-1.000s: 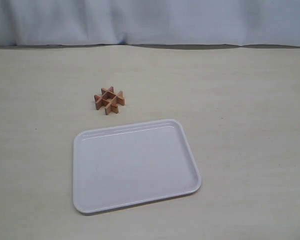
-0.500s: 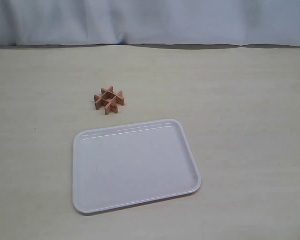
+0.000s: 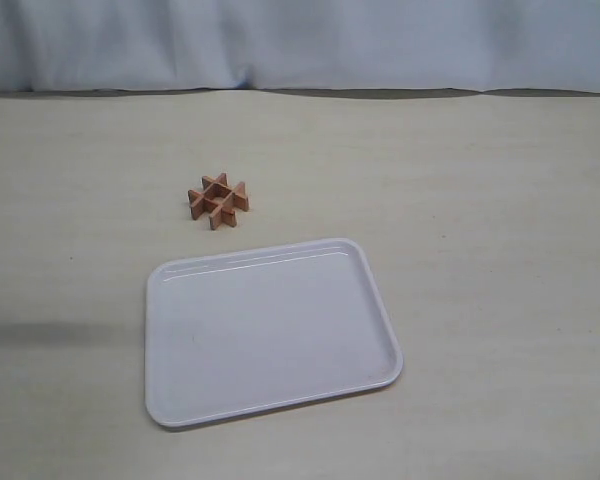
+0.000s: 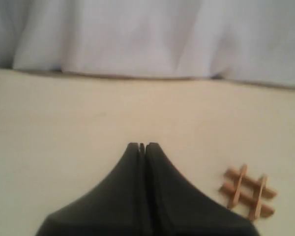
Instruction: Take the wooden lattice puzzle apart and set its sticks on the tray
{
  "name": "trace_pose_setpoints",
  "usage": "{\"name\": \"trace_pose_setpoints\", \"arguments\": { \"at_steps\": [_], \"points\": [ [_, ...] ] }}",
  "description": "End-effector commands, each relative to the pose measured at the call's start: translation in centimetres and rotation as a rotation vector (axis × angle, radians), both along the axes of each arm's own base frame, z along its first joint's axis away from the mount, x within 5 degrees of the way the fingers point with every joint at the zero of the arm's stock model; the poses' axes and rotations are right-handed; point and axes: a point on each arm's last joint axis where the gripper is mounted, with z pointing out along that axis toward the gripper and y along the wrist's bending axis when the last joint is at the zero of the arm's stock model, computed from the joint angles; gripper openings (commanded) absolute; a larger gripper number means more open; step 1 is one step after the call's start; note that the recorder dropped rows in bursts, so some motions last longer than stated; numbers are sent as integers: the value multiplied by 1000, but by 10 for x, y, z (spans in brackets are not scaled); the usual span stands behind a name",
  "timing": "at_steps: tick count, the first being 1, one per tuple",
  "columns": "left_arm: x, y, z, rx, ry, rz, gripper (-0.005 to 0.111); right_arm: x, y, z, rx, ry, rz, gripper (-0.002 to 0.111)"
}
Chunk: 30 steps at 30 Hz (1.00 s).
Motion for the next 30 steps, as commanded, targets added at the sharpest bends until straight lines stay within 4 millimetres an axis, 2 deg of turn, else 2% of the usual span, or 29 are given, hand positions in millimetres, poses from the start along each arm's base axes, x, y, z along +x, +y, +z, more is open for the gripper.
{"name": "trace_pose_setpoints", "arguments": {
  "at_steps": [1,7,10,13,17,22,24,28,30],
  "points": [
    [41,-49,-30,165,261,-172,0,0,0,0,-2,-5,3,5],
    [72,-141,-68,333,558,-377,0,0,0,0,-2,-5,3,5],
    [80,-176,-82,363,669,-459,0,0,0,0,-2,-5,3,5],
    [87,-198,-92,354,760,-504,0,0,0,0,-2,-5,3,5],
    [99,-209,-100,341,789,-511,0,0,0,0,-2,-5,3,5],
    [107,-212,-104,348,740,-516,2,0,0,0,-2,-5,3,5],
    [108,-211,-108,369,742,-509,9,0,0,0,-2,-5,3,5],
    [111,-202,-110,359,775,-470,35,0,0,0,-2,-5,3,5],
    [112,-197,-110,358,788,-459,42,0,0,0,-2,-5,3,5]
  ]
}}
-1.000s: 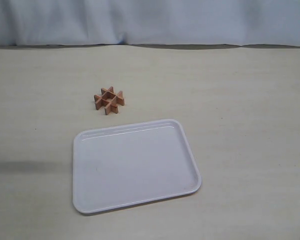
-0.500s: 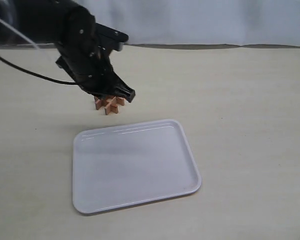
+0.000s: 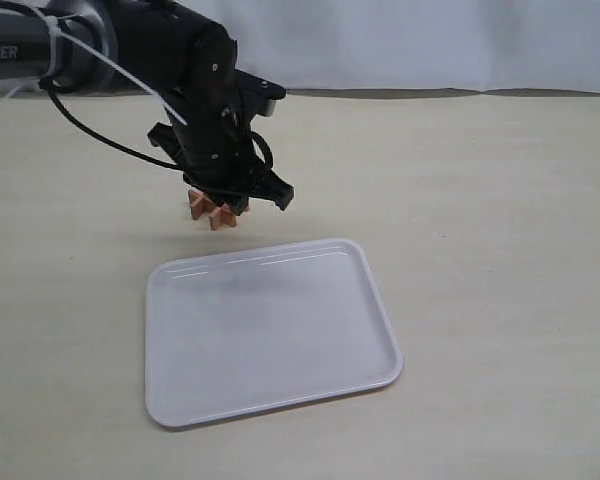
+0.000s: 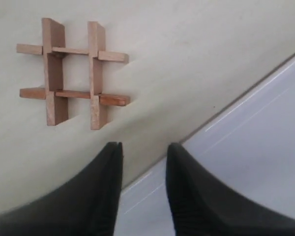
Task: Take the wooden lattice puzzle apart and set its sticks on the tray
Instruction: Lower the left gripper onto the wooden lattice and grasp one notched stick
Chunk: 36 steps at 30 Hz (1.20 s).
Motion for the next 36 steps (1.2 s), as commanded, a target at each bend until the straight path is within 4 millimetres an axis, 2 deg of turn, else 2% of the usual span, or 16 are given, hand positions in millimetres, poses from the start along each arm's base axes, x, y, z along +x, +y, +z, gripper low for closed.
{"name": "trace_pose_setpoints", "arguments": {
  "at_steps": [1,7,16,22,34,36],
  "points": [
    [6,11,0,14,14,36,42,0,0,0,-2,-5,3,5],
    [11,21,-12,40,44,36,41,0,0,0,-2,-5,3,5],
    [18,19,-34,58,35,-4,41,0,0,0,-2,-5,3,5],
    [22,19,-56,95,29,-28,41,0,0,0,-2,-5,3,5],
    [28,16,-56,64,-37,-42,41,0,0,0,-2,-5,3,5],
    [28,16,-56,64,-37,-42,34,0,0,0,-2,-5,3,5]
  ]
}}
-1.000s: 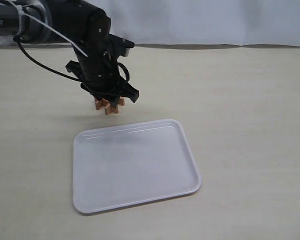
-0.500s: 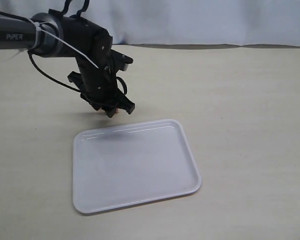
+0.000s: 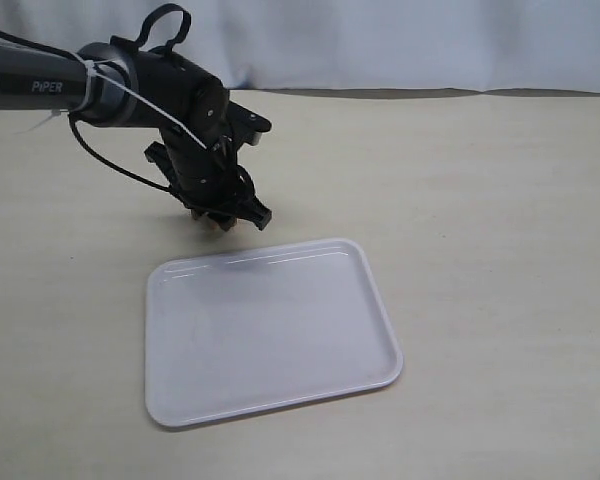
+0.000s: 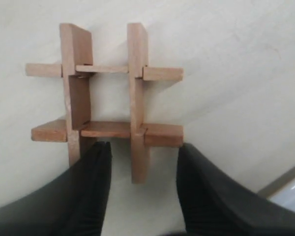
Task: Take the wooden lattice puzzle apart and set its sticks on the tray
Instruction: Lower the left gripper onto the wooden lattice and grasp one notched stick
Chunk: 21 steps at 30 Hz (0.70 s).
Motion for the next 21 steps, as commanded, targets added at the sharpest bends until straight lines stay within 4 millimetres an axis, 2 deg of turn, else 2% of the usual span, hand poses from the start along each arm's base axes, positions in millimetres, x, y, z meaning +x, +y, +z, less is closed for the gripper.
{"name": "trace_pose_setpoints", "arguments": {
  "at_steps": [1,6,16,21],
  "points": [
    [2,-1,1,-10,-15,1,30,0,0,0,-2,-5,3,5],
    [2,0,1,-3,-9,-4,-1,0,0,0,-2,-5,3,5],
    [0,1,1,16,8,-25,0,0,0,0,-2,-5,3,5],
    [-1,1,12,1,-5,-22,0,0,0,0,-2,-5,3,5]
  ]
}}
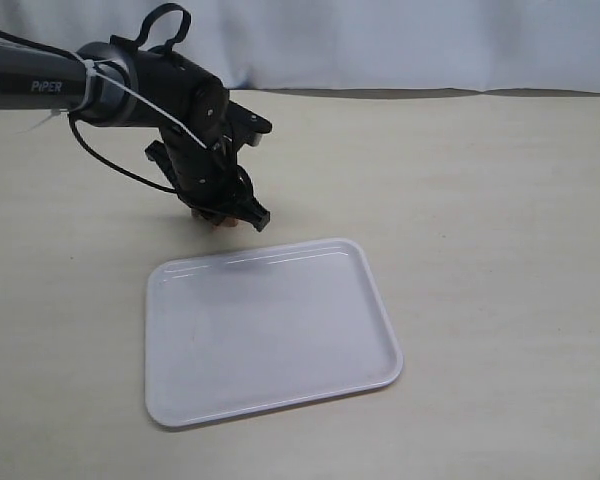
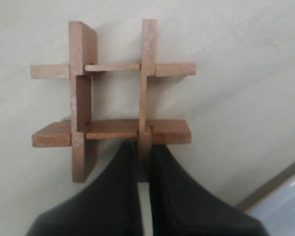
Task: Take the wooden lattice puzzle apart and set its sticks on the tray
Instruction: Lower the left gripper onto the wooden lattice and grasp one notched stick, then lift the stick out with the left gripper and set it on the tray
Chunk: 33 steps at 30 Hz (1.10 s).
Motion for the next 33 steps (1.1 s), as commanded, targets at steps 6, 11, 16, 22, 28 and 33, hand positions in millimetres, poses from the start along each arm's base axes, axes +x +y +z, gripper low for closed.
{"name": "trace_pose_setpoints", "arguments": {
  "at_steps": [6,11,16,22,28,33],
  "points": [
    [-3,2,42,-37,-52,2,0,0,0,0,-2,-5,3,5],
    [-8,3,67,-67,-65,-4,0,0,0,0,-2,-5,3,5],
    [-22,-8,97,-201,-54,-66,0,0,0,0,-2,-5,3,5],
    [-63,-64,102,-310,8,-246,0,0,0,0,-2,-5,3,5],
    [-105,-115,77,-262,61,-401,0,0,0,0,-2,-5,3,5],
    [-109,-118,59,-241,133,-331,0,0,0,0,-2,-5,3,5]
  ]
}}
